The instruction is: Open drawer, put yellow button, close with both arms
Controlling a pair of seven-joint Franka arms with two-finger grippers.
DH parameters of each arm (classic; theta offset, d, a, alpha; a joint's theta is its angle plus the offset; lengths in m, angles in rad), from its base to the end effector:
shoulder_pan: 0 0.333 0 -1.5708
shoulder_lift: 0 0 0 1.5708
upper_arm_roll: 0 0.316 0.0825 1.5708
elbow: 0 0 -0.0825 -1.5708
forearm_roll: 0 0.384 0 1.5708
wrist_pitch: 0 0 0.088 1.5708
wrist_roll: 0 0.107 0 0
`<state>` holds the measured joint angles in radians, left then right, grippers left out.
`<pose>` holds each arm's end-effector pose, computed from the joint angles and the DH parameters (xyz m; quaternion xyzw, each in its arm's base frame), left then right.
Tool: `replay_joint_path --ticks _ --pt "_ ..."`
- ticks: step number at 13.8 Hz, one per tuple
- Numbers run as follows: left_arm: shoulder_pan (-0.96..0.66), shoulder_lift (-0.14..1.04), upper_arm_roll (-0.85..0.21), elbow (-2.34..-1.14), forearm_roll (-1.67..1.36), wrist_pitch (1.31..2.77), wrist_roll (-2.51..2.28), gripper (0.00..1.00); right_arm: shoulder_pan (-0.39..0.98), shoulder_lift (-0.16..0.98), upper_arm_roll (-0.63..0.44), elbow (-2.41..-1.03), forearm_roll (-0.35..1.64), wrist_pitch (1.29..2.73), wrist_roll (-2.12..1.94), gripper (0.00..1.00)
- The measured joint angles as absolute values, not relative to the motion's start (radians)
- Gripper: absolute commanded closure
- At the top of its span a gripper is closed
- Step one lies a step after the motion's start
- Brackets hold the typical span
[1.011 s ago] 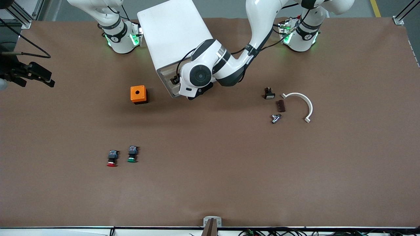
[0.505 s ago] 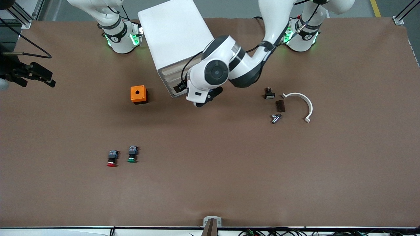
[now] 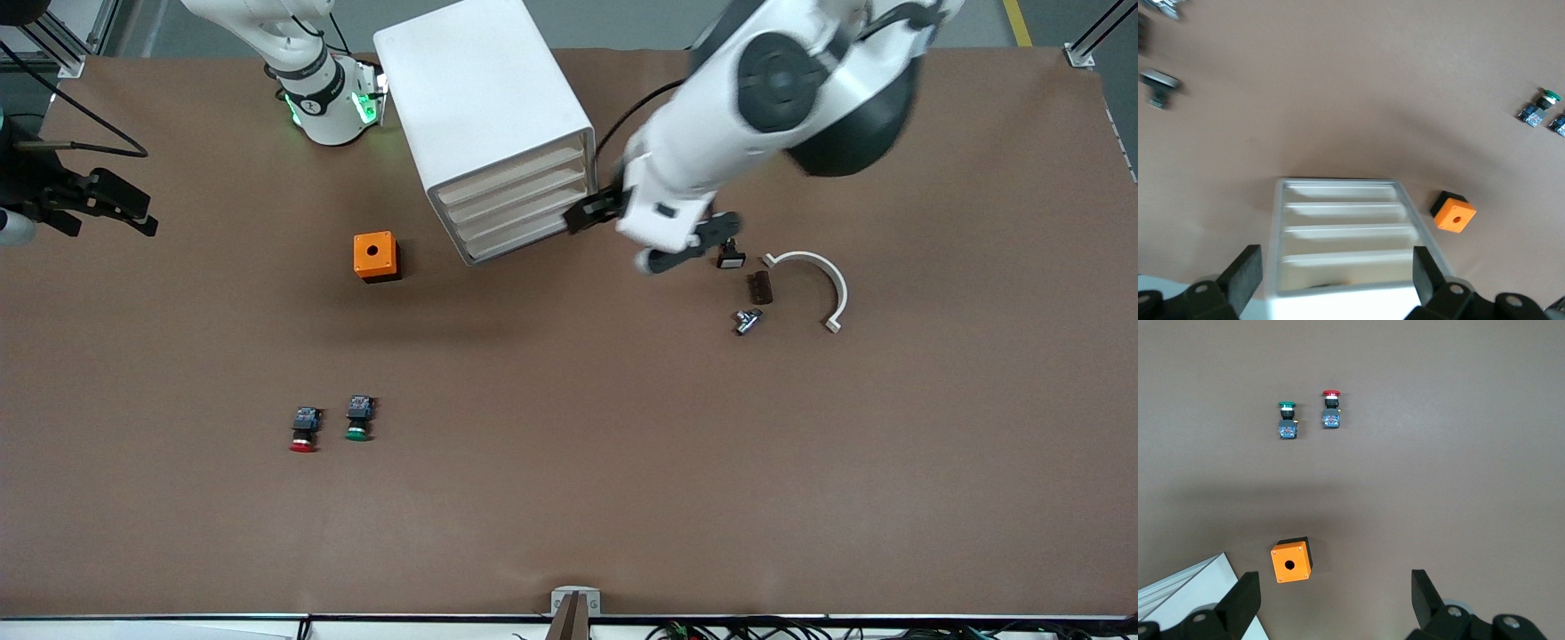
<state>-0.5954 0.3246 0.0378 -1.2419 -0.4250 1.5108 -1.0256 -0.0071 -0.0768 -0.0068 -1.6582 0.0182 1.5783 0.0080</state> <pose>0.5200 -0.3839 0.5881 0.9535 0.2195 -0.1650 0.1245 0.5305 -0.0056 0.6256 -0.9999 0.0110 0.0015 0.0094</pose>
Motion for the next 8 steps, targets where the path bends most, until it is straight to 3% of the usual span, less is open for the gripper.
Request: replay_joint_path --ticks 4,8 --pt "-0.34 0.17 0.045 -1.246 -0.378 1.234 -0.663 0.0 -0.007 -0.077 -0.007 -1.66 0.018 1.578 0.008 0.0" --pt "-0.042 0.12 0.05 -1.27 -0.305 1.167 -0.246 0.0 -0.007 -0.077 -0.008 -1.662 0.018 1.578 0.008 0.0"
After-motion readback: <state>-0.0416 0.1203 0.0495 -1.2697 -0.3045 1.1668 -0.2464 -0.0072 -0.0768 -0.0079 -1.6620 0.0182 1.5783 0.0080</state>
